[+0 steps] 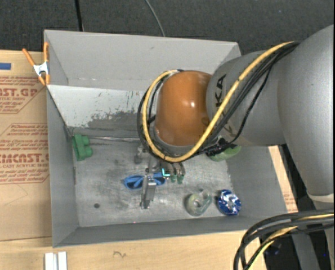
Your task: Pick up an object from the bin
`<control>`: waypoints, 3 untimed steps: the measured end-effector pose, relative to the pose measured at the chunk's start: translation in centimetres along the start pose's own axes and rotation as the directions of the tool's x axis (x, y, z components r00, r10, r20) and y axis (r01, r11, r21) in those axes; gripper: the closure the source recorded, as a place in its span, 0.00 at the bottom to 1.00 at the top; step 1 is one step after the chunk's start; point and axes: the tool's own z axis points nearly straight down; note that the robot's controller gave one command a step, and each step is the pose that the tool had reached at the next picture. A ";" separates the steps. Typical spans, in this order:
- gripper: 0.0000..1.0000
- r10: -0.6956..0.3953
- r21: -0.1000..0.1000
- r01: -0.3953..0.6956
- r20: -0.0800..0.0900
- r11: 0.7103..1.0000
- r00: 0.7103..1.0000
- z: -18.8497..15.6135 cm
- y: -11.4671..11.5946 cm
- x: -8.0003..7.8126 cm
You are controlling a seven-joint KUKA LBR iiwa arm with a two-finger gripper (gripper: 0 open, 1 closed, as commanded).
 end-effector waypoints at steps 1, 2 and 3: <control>0.00 0.118 -0.004 -0.118 0.015 0.993 0.993 7.5 -3.5 -1.1; 1.00 0.116 -0.005 -0.116 0.015 0.993 0.993 7.2 -3.4 -1.2; 1.00 0.112 -0.004 -0.112 0.015 0.994 0.994 -7.6 -3.8 0.1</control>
Offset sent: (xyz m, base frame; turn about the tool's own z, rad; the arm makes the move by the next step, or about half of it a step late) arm 0.0086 -0.0351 -0.0743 0.1158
